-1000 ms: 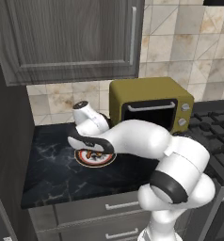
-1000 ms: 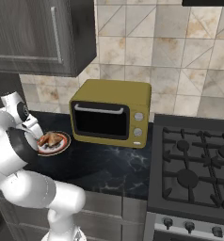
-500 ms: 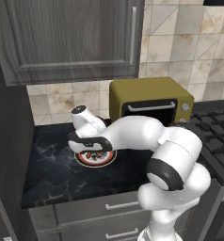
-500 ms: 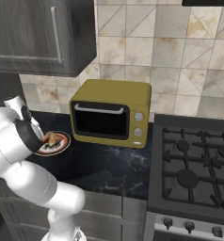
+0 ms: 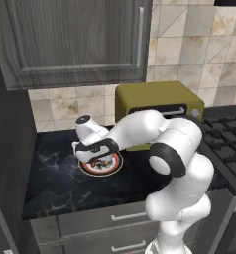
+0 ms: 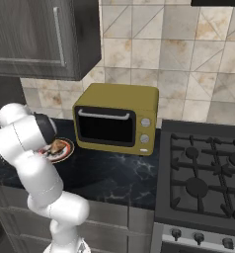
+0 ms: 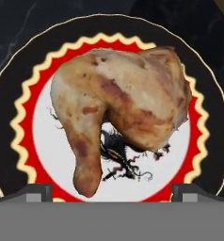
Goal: Place the chicken drumstick on the counter behind the older chicken drumstick on the same shelf of the fridge to maintain FIFO order. Close the fridge door when finished.
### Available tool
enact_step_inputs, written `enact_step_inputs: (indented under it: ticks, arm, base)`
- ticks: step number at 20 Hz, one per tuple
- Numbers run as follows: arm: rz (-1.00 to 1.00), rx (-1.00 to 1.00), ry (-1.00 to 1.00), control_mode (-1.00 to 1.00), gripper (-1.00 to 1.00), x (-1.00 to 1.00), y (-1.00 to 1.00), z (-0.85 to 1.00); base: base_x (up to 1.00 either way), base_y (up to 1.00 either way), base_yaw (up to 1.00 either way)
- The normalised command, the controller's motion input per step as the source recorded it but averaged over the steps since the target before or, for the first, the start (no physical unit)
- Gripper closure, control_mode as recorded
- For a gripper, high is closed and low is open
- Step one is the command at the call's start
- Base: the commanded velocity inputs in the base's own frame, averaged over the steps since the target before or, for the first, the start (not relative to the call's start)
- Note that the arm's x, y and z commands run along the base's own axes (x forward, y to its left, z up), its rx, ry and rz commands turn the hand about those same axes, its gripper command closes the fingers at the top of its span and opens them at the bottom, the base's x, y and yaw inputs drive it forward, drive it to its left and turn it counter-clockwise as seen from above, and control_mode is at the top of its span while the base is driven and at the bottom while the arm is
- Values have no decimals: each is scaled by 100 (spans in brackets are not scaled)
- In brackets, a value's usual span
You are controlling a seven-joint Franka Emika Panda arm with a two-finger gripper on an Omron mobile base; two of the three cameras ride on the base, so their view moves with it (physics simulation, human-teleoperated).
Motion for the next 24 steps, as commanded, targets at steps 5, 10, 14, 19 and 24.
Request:
enact_step_inputs:
  ticks: [5, 10, 14, 19, 24]
  arm:
    - [-3, 0, 0, -100, -100, 37, 20, -22]
    - [-2, 0, 0, -100, -100, 31, 8, -31]
    - [-1, 0, 0, -100, -100, 2, 4, -33]
    - [-2, 0, -1, -100, 100, -1, 0, -43]
    - [-1, 0, 0, -100, 100, 0, 7, -16]
  base:
    - [0, 0, 0]
    - [0, 0, 0]
    - [0, 0, 0]
    - [0, 0, 0]
    - [0, 0, 0]
